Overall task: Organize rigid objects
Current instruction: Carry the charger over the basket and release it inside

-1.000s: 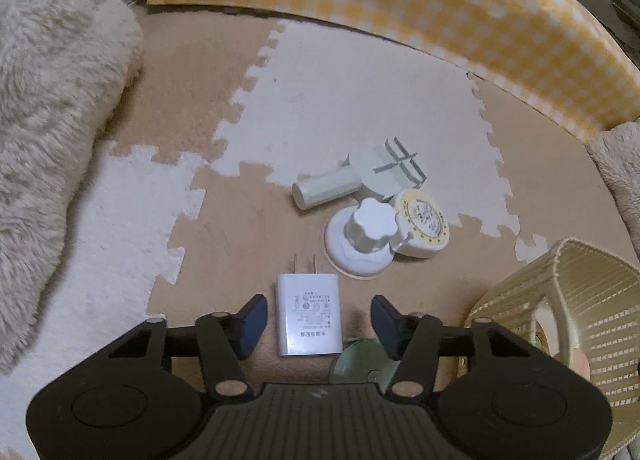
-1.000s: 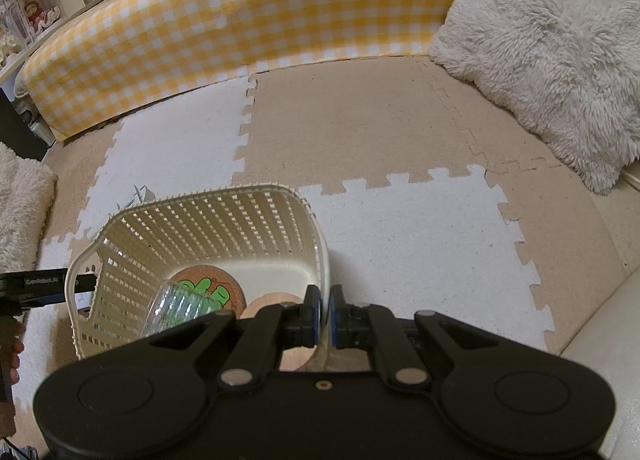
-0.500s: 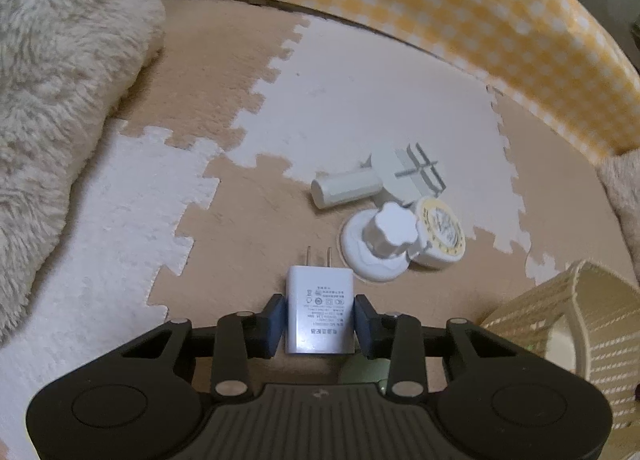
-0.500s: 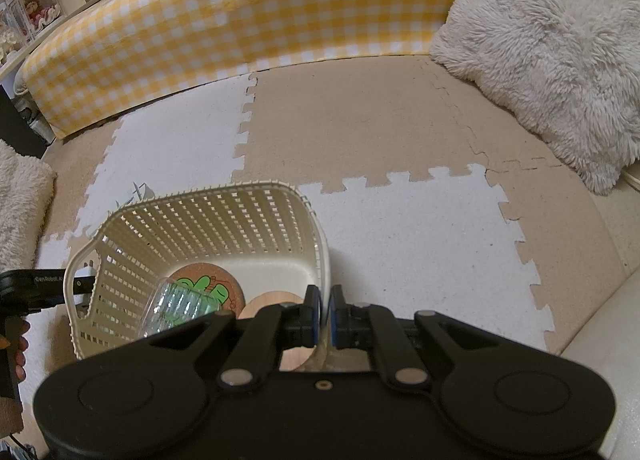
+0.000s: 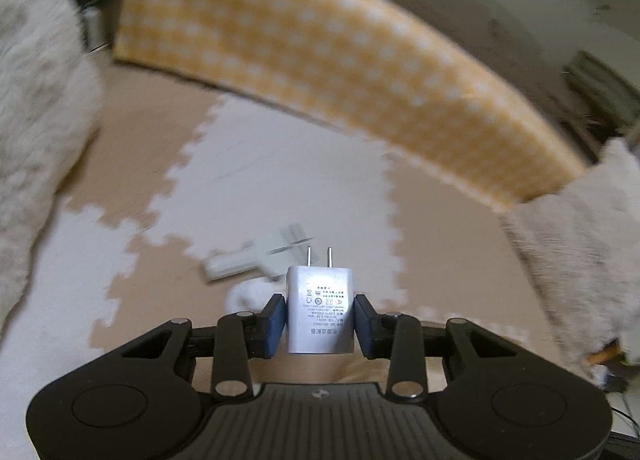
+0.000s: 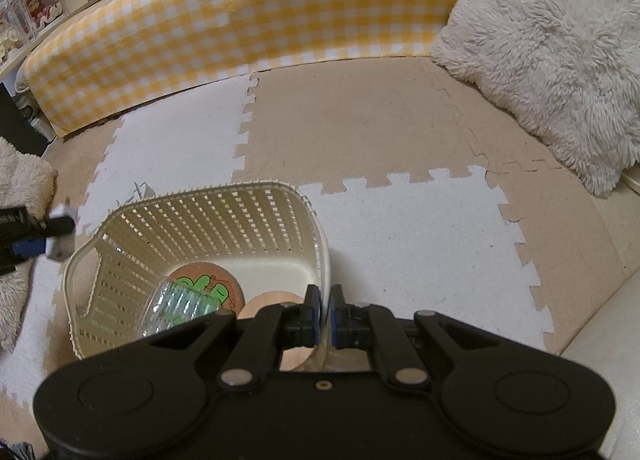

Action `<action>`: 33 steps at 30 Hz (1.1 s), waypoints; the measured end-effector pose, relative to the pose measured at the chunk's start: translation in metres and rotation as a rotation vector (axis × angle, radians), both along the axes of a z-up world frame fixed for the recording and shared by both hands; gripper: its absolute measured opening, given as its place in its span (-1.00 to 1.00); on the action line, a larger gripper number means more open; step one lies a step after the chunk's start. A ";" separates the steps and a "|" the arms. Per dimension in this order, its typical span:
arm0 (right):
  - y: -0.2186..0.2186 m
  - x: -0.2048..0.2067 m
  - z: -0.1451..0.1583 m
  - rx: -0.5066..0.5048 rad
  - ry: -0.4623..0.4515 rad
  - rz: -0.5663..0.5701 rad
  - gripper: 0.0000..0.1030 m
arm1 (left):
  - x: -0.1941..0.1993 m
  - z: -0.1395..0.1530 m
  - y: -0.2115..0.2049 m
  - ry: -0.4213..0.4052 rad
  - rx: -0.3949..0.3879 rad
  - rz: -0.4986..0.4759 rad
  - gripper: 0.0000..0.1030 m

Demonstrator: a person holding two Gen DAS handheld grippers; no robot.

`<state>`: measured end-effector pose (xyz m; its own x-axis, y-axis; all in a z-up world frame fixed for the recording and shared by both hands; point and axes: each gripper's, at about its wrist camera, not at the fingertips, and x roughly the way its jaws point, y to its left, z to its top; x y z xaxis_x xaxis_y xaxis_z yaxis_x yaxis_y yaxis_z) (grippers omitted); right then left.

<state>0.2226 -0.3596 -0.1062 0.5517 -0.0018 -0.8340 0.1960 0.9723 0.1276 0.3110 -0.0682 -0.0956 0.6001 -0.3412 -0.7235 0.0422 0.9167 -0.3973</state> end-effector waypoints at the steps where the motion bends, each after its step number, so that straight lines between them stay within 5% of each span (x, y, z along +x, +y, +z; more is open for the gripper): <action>1: 0.000 0.000 0.000 0.000 0.000 0.001 -0.90 | -0.002 0.006 -0.006 -0.016 -0.014 -0.020 -0.26; 9: 0.000 0.000 0.000 0.000 0.000 0.001 -0.90 | -0.024 0.029 -0.052 -0.073 -0.092 -0.181 -0.26; 23: -0.001 0.000 0.000 0.004 0.000 0.001 -0.90 | -0.043 -0.028 -0.108 0.060 -0.098 -0.346 -0.26; 33: -0.001 0.000 0.000 0.004 0.000 0.001 -0.90 | -0.048 -0.053 -0.119 0.132 -0.219 -0.366 -0.26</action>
